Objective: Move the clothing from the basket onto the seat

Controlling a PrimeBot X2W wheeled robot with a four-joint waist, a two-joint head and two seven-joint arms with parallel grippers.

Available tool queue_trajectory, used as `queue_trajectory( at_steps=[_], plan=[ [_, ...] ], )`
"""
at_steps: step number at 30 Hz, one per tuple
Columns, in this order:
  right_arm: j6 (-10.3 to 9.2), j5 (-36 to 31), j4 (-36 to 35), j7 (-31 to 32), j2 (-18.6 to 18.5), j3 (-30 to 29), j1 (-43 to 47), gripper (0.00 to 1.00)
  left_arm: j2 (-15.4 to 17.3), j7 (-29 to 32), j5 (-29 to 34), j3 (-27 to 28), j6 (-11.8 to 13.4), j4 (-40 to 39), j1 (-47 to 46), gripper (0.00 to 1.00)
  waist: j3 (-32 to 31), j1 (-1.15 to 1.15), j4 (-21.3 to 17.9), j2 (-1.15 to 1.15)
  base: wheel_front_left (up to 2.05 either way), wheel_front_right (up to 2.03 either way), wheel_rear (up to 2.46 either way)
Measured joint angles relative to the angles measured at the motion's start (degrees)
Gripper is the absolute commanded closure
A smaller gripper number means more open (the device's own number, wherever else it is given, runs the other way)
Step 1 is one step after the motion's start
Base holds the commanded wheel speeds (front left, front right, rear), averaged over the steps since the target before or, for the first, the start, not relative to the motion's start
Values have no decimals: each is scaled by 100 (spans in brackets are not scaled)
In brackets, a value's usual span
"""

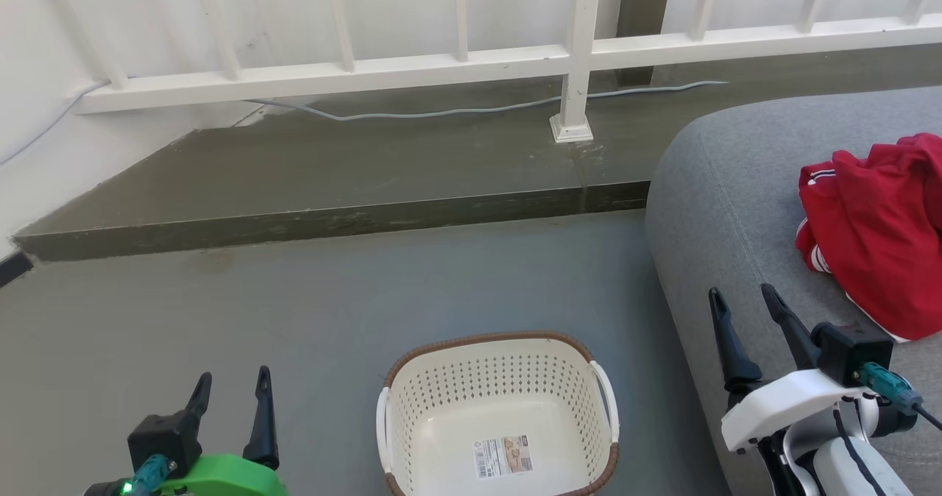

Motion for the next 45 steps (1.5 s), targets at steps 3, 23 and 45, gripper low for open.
queue_trajectory(
  at_steps=[3,23,45],
  plan=[
    [-45,0,-99,41,-7,-1,32,0,-60,16,141,15,0,-49,47,0,9,0,0,0,0,0,0],
    [18,546,5,261,146,-176,270,100,-244,126,-315,62,-108,77,120,100,77,0,36,0,0,0,0],
    [187,2247,140,625,246,-579,111,100,-322,427,-1990,428,-374,224,86,100,158,0,102,0,0,0,0]
  ],
)
